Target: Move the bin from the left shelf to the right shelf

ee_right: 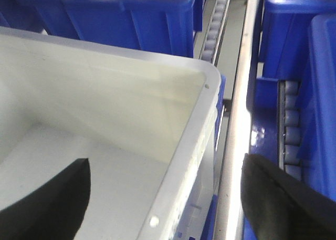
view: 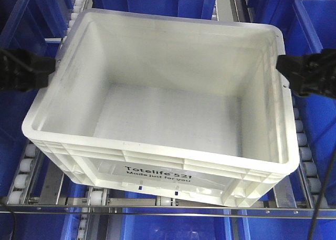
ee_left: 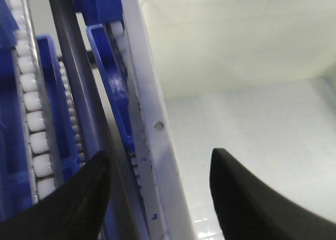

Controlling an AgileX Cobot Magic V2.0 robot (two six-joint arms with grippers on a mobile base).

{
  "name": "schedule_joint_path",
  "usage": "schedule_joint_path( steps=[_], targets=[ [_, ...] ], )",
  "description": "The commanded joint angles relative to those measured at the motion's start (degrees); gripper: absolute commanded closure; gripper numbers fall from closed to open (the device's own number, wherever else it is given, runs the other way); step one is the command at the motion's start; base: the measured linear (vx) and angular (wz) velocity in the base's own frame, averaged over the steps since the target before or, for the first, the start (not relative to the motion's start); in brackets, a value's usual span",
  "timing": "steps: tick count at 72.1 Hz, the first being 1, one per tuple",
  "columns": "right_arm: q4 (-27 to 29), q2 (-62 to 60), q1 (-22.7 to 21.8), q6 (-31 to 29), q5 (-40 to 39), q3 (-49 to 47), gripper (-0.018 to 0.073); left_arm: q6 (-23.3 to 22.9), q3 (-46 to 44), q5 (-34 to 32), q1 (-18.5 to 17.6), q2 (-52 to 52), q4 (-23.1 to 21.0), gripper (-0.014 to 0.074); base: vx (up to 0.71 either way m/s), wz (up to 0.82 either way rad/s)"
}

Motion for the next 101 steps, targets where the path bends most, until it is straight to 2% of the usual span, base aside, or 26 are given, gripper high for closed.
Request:
schedule_joint_path(
  steps=[1,15,28,36,43,54,61,71,95,101],
  targets=[
    [0.6,-4.7,-0.1,-0.7,-4.9,0.7,-0.001,0.7,2.0,-5.2,-0.4,-5.3,-1.0,0.0202,0.0,0.0],
    [0.6,-18.6,-0.1,-1.6,-4.8,7.8,-0.0008,0.7,12.3,-6.7,-0.4,-20.3,-1.0,0.0202,0.0,0.0],
    [-0.5,-33.1,-0.1,-1.6,-1.9,14.9,-0.0008,0.6,20.1,-1.4,-0.4,-37.7,-1.0,0.0202,0.0,0.0],
    [-4.3,-41.3,-0.1,-1.6,4.0,18.8,-0.0008,0.6,23.1,3.2,-0.4,-47.0,-0.9,0.0202,0.0,0.0],
    [-9.7,-45.5,-0.1,-1.5,4.6,22.5,-0.0008,0.6,25.4,-0.1,-0.4,-52.0,-0.8,0.0202,0.0,0.0],
    [-11.0,-45.6,-0.1,-1.6,-11.4,29.6,-0.0008,0.5,31.5,-10.6,-0.4,-51.9,-1.0,0.0202,0.0,0.0],
    [-12.1,-44.1,-0.1,-1.7,-17.1,32.8,-0.0008,0.5,33.0,-14.2,-0.4,-50.3,-1.0,0.0202,0.0,0.0],
    [-13.5,-41.8,-0.1,-1.7,-18.3,33.0,-0.0008,0.5,34.6,-20.6,-0.4,-47.2,-1.5,0.0202,0.0,0.0],
    [-13.3,-41.5,-0.1,-1.7,-20.9,33.1,-0.0007,0.5,34.6,-20.7,-0.4,-46.0,-1.4,0.0202,0.0,0.0],
    [-13.5,-41.5,-0.1,-1.7,-20.9,33.1,0.0037,0.7,34.6,-20.7,-0.4,-46.0,-1.4,0.0224,0.0,0.0]
  ],
)
